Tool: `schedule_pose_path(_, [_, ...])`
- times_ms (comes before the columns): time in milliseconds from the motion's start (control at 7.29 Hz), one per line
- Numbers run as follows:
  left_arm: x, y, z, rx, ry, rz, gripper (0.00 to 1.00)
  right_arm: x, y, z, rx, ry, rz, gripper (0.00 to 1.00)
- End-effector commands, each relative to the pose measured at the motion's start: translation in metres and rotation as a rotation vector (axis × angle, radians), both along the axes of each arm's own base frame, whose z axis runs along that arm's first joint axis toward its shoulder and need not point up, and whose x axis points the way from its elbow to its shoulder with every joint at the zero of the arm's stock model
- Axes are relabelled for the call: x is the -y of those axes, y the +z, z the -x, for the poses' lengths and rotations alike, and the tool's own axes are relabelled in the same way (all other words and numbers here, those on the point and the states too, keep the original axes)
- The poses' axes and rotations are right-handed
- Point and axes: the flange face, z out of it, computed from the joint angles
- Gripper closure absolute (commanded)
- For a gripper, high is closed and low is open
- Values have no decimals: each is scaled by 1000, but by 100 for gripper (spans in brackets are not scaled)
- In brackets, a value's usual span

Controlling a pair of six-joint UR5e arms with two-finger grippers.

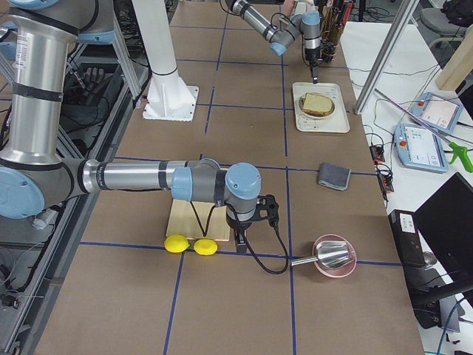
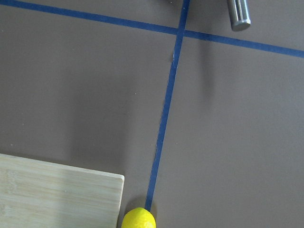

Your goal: Make sandwich and place on tray

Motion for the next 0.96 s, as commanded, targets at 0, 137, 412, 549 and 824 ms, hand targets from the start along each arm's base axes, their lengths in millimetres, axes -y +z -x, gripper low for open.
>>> schedule_pose_path(0, [-66,27,101,60,94,-96,0,2,-2,0,-3,1,-5,0])
schedule_pose_path(137, [-99,55,155,92,141,-170,0,2,-2,0,-3,3,-2,0])
schedule_pose_path(412, [-143,141,257,170,172,-208,0,1,-1,0,-3,4,2,0])
schedule_pose_path(549, [-156,202,320,233,201,-226,0,1,-1,0,-3,3,-1,0])
schedule_pose_path(824, [-206,297,422,303,193,-181,0,1,-2,-1,-9,4,-1,0])
